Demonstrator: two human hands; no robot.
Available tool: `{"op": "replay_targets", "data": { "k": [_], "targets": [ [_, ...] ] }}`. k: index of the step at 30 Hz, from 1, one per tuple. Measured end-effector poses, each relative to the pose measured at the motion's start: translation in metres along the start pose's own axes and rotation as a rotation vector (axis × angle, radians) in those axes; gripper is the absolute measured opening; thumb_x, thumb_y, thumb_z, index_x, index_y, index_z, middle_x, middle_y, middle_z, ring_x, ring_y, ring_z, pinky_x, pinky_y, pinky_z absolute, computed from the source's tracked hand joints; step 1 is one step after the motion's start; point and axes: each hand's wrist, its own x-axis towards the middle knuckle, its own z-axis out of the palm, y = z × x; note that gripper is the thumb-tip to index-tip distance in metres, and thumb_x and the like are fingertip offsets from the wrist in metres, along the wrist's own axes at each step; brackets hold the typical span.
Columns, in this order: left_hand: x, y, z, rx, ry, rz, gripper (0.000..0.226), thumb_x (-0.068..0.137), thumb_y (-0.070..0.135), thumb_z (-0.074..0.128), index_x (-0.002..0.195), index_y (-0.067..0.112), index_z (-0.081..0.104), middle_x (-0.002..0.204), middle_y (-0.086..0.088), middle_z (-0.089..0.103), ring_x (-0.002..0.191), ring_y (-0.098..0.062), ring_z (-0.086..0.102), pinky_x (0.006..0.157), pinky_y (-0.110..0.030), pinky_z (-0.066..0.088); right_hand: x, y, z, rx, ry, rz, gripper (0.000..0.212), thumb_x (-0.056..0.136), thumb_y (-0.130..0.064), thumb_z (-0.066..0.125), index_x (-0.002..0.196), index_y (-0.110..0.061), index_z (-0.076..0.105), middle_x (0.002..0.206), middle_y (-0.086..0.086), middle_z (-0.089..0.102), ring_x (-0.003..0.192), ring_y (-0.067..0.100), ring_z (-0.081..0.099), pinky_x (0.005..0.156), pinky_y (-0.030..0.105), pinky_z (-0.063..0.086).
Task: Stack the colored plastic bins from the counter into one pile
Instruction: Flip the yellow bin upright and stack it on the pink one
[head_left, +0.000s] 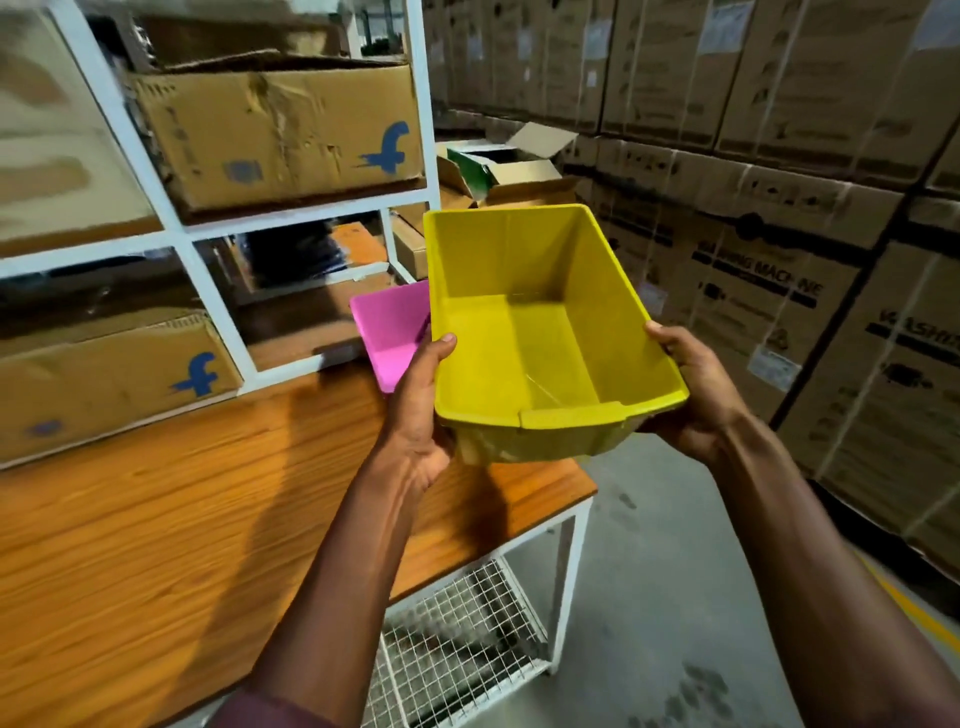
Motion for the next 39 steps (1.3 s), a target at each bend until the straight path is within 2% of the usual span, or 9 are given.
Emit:
{"op": "replay_targets", "data": {
  "k": [4,8,14,17,21,25,28,34,39],
  "targets": [
    [0.018,0.016,-0.010,0.015,0.041,0.011,0.058,0.081,0.044,0.071,0.134,0.021,0.065,0.129,-0.013,0.069,0.121,-0.036,0.064,0.106,-0.061,0.044,0.032,-0.010,0.020,-0.030,-0.060,0.015,0.045,0.094,-0.055,0.056,0.121,-0.022,0.069,0.113,0.016,0.065,0.084,0.031,0.058,0.071,0.040,0.044],
    [0.029,0.033,-0.009,-0.022,0.080,0.048,0.034,0.093,0.036,0.061,0.120,0.020,0.071,0.116,-0.011,0.075,0.104,-0.031,0.070,0.100,-0.051,0.050,0.062,-0.021,0.036,-0.024,-0.142,0.041,0.035,0.093,-0.054,0.056,0.103,-0.025,0.073,0.105,0.014,0.062,0.080,0.028,0.053,0.069,0.038,0.038],
    [0.052,0.050,-0.003,0.007,0.140,0.057,0.039,0.094,0.037,0.057,0.125,0.016,0.068,0.105,-0.010,0.077,0.090,-0.028,0.072,0.089,-0.043,0.054,0.114,-0.037,0.049,-0.061,-0.249,0.066,0.039,0.097,-0.051,0.050,0.122,-0.027,0.067,0.102,0.004,0.075,0.080,0.026,0.064,0.070,0.037,0.045],
    [0.066,0.055,0.001,0.019,0.192,0.093,0.046,0.093,0.039,0.057,0.132,0.015,0.064,0.110,-0.011,0.074,0.091,-0.029,0.070,0.084,-0.042,0.055,0.140,-0.046,0.055,-0.076,-0.314,0.094,0.038,0.098,-0.052,0.047,0.120,-0.028,0.065,0.095,0.003,0.075,0.073,0.025,0.065,0.065,0.035,0.049],
    [0.079,0.064,0.008,0.043,0.252,0.098,0.027,0.095,0.042,0.054,0.101,0.022,0.071,0.090,-0.006,0.076,0.076,-0.026,0.071,0.071,-0.036,0.056,0.174,-0.058,0.065,-0.105,-0.363,0.112,0.038,0.095,-0.055,0.049,0.117,-0.030,0.066,0.099,0.003,0.075,0.077,0.027,0.065,0.071,0.039,0.051],
    [0.090,0.072,0.005,0.050,0.336,0.121,0.026,0.094,0.041,0.055,0.099,0.022,0.072,0.090,-0.006,0.076,0.083,-0.028,0.069,0.080,-0.038,0.053,0.196,-0.059,0.079,-0.117,-0.392,0.147,0.035,0.096,-0.054,0.048,0.114,-0.029,0.065,0.094,0.002,0.074,0.071,0.023,0.065,0.074,0.039,0.048],
    [0.100,0.079,-0.003,0.071,0.388,0.111,0.024,0.094,0.042,0.055,0.096,0.023,0.070,0.085,-0.005,0.076,0.078,-0.026,0.068,0.077,-0.035,0.052,0.210,-0.055,0.092,-0.127,-0.383,0.147,0.045,0.093,-0.057,0.051,0.123,-0.028,0.066,0.098,0.003,0.075,0.073,0.024,0.064,0.077,0.040,0.048],
    [0.120,0.085,-0.022,0.085,0.426,0.077,0.025,0.093,0.042,0.058,0.096,0.022,0.072,0.085,-0.006,0.076,0.081,-0.026,0.067,0.080,-0.036,0.051,0.228,-0.045,0.107,-0.111,-0.384,0.183,0.045,0.094,-0.057,0.049,0.126,-0.029,0.063,0.092,0.002,0.075,0.070,0.023,0.068,0.064,0.035,0.053],
    [0.133,0.084,-0.035,0.074,0.401,0.044,0.027,0.094,0.043,0.056,0.098,0.021,0.072,0.087,-0.007,0.077,0.081,-0.027,0.068,0.082,-0.038,0.050,0.237,-0.038,0.114,-0.067,-0.387,0.227,0.039,0.098,-0.054,0.047,0.122,-0.026,0.060,0.075,0.000,0.072,0.044,0.016,0.064,0.045,0.028,0.053]
  ]
}}
